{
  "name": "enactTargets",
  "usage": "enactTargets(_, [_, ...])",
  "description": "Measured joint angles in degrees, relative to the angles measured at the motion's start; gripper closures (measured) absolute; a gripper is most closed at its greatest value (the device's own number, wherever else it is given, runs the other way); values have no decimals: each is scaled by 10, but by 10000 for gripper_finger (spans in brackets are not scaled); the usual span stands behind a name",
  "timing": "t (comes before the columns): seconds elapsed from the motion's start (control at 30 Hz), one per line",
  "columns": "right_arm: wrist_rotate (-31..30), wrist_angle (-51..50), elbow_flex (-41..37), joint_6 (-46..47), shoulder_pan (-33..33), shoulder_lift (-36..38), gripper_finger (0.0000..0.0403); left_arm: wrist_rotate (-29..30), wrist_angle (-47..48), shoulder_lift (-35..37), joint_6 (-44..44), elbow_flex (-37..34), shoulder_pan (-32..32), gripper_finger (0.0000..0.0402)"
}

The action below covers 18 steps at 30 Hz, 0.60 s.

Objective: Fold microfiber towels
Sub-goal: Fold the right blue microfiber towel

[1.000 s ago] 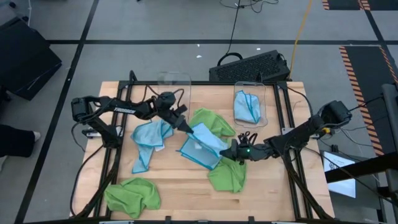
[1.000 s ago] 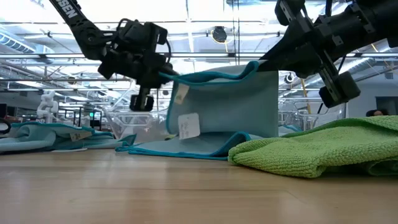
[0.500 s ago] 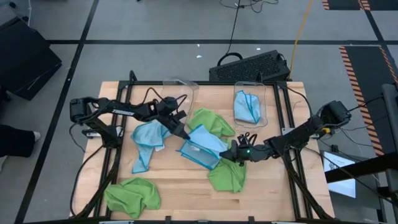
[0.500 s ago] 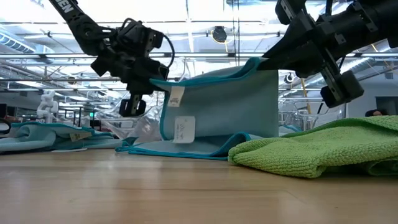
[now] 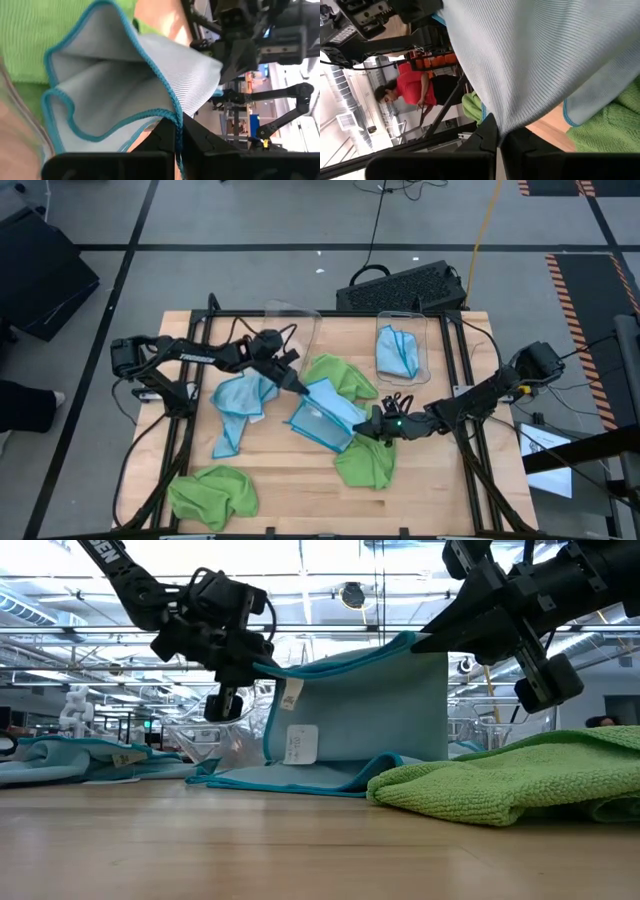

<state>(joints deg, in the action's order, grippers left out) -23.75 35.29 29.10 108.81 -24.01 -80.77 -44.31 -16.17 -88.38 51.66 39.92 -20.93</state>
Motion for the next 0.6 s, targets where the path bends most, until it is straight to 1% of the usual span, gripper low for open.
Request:
enactTargets(0.17, [0, 0, 0, 0, 0, 0, 399, 0, -16, 0, -1, 0, -7, 397])
enactTargets(0.3, [-1, 0, 0, 0, 0, 0, 399, 9, -18, 0, -12, 0, -11, 390])
enactTargets(0.47, [-2, 0, 0, 0, 0, 0, 399, 13, -21, 0, -28, 0, -17, 397])
enactTargets(0.6, [-2, 0, 0, 0, 0, 0, 399, 22, -25, 0, -36, 0, -17, 390])
